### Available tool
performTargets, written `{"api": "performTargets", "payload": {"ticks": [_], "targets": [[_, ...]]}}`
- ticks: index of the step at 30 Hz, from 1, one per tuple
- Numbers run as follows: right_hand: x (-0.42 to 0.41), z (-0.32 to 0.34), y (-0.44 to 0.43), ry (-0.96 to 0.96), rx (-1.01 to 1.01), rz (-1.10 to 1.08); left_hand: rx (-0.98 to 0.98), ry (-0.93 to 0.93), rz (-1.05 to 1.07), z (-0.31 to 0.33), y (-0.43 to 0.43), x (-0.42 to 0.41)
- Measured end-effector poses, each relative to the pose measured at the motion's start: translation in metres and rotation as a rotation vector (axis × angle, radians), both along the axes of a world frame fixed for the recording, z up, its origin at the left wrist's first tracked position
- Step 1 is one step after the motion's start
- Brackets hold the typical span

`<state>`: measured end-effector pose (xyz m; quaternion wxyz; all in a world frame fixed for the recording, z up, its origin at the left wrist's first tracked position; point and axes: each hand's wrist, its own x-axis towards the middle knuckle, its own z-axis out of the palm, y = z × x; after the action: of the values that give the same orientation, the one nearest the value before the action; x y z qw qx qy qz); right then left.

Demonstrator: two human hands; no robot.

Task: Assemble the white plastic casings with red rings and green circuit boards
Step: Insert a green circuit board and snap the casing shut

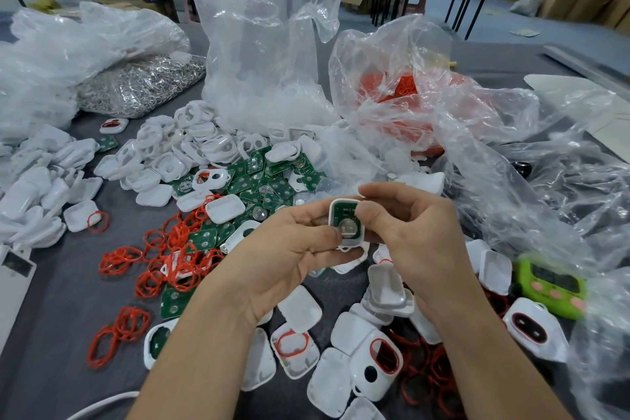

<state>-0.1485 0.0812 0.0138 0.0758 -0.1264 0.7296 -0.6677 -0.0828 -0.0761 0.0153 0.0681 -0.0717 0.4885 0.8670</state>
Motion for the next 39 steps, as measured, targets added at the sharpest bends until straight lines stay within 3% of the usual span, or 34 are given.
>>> {"api": "performTargets", "payload": {"ticks": [29, 35, 39], "targets": [[0.007, 0.003, -0.004, -0.059, 0.019, -0.018, -0.160, -0.031, 0.047, -0.004, 0.000, -0.002], [0.008, 0.004, -0.007, -0.256, -0.080, 0.064, -0.172, -0.017, 0.025, -0.005, 0.000, -0.002], [0.009, 0.008, -0.008, -0.277, -0.126, 0.061, -0.188, -0.001, -0.004, -0.007, -0.002, -0.001]]}}
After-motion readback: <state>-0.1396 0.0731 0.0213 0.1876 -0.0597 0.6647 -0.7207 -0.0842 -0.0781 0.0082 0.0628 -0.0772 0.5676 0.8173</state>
